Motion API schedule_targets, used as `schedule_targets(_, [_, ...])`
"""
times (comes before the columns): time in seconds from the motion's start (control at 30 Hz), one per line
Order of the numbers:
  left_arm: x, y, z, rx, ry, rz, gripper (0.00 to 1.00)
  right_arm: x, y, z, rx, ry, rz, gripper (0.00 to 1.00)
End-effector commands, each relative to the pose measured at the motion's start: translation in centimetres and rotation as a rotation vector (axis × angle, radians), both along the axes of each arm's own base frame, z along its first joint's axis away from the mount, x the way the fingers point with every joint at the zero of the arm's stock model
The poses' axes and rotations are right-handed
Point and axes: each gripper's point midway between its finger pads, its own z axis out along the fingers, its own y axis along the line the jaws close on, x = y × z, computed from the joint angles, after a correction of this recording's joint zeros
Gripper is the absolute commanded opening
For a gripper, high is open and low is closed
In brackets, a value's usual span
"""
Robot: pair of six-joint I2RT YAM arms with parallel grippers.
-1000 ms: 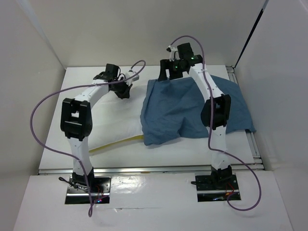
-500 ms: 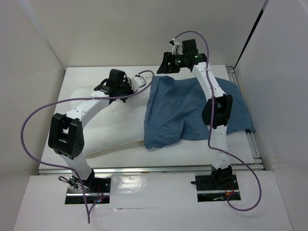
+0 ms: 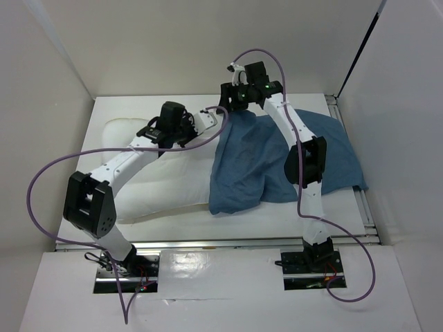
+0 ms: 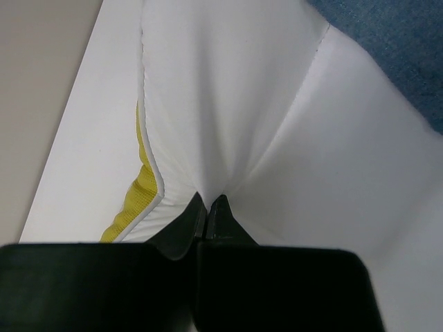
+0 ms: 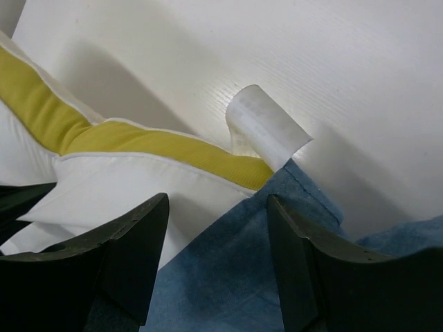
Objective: Put the pillow into the pillowcase
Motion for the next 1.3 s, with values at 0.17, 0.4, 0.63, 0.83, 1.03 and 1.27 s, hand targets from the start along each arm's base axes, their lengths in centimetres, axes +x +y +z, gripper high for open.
schedule_targets(0.17, [0.4, -0.6, 6.6, -0.06, -0.211, -0.023, 0.0, 0.7, -1.5, 4.3, -0.017, -0.117, -0.069, 0.66])
schedule_targets(0.4, [0.4, -0.6, 6.6, -0.06, -0.211, -0.023, 0.0, 0.6, -2.1, 4.0, -0.039, -0.112, -0.093, 0.57])
schedule_targets(0.63, [0.5, -0.5, 6.8, -0.059, -0.221, -0.015, 0.0, -0.6, -1.8, 4.3, -0.034, -0.112, -0.04, 0.14])
schedule_targets(0.83, [0.6, -0.6, 7.0, -0.063, -0.229, -0.014, 0.0, -2.1, -0.6, 5.0, 0.034, -0.082, 0.035, 0.02])
schedule_targets(1.03, [0.7, -1.3, 7.5, -0.078, -0.235, -0.021, 0.0, -3.6, 3.2, 8.8, 0.151, -0.123, 0.151, 0.0])
schedule_targets(1.27, [0.4, -3.5, 9.0, -0.104, -0.258, -0.058, 0.0, -6.0, 7.6, 10.4, 0.217, -0.135, 0.233, 0.0])
